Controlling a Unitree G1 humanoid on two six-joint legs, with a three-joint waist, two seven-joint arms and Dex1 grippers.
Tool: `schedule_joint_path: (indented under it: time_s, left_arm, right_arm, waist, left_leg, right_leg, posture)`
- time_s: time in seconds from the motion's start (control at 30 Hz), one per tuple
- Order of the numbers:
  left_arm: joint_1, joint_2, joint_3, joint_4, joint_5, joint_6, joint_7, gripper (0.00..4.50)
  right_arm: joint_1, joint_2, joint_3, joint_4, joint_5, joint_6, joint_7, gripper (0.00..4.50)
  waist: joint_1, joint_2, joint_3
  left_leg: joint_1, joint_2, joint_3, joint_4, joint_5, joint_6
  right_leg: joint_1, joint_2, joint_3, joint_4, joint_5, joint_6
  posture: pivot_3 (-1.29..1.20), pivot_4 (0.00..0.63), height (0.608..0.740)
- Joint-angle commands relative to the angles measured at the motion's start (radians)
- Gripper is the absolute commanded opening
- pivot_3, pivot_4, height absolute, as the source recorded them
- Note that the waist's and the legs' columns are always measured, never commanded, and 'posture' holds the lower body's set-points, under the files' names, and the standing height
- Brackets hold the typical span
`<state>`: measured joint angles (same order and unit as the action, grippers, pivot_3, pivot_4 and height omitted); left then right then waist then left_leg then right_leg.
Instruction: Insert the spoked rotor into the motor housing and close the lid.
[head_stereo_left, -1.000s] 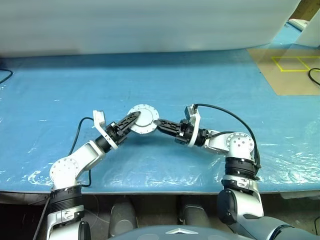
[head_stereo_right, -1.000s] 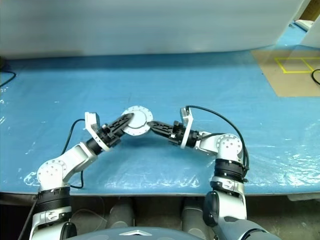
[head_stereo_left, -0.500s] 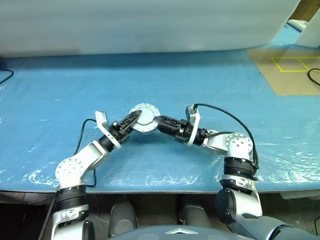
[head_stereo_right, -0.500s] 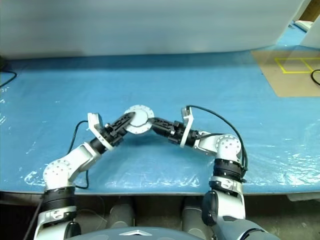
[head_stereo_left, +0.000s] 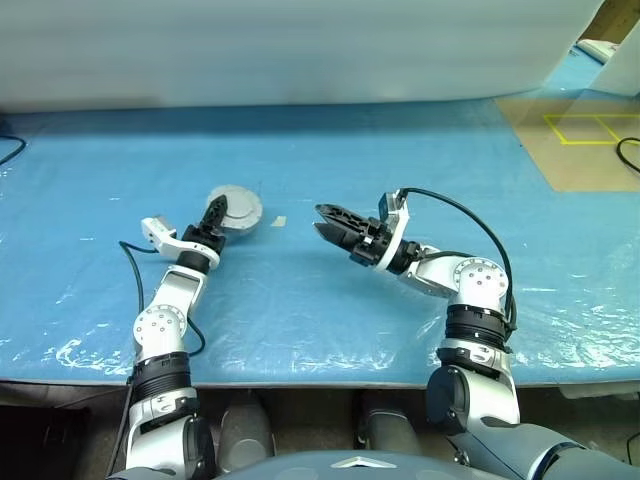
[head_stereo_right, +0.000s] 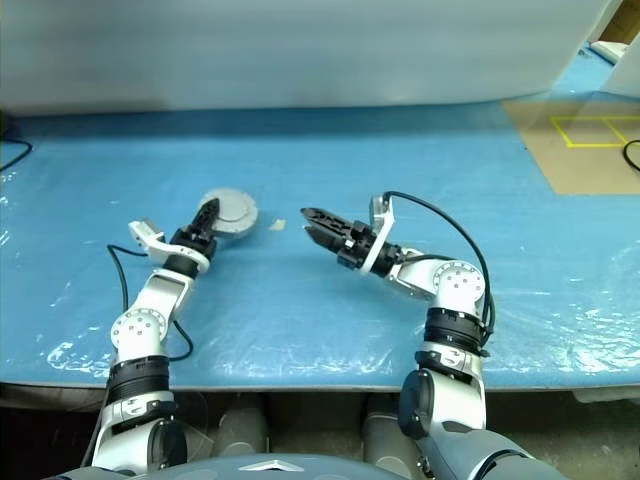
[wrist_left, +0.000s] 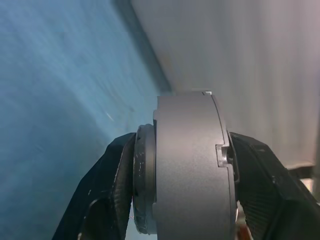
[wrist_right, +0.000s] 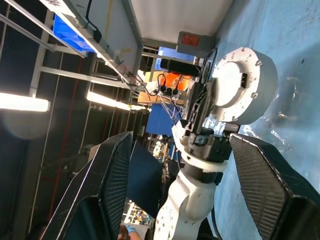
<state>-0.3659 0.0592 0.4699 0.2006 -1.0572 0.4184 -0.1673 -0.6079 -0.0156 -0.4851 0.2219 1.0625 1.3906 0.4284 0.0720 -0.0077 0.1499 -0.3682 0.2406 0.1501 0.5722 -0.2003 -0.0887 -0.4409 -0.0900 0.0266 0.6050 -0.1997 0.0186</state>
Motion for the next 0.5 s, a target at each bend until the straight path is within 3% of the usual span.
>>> schedule_joint_path:
  time_s: [0.03,0.5]
  left_arm:
    - [-0.043,0.019,0.014,0.047,0.098,-0.108,0.004,2.63]
    - [-0.029,-0.008,0.064,0.130,0.167,-0.221,0.010,2.63]
  right_arm:
    - [-0.013,-0.009,0.013,-0.022,0.036,-0.019,0.015,3.30]
    - [0.068,-0.086,0.255,-0.107,-0.161,-0.302,0.144,3.30]
  waist:
    - [0.000,0.000,0.000]
    - [-0.004,-0.001,0.000]
  left_leg:
    - [0.000,0.000,0.000,0.000,0.000,0.000]
    - [0.002,0.000,0.000,0.003,0.000,0.000]
  right_leg:
    - [0.000,0.000,0.000,0.000,0.000,0.000]
    - [0.002,0.000,0.001,0.001,-0.001,-0.001]
  posture:
    - [0.00,0.150,0.740]
    - [0.00,0.150,0.740]
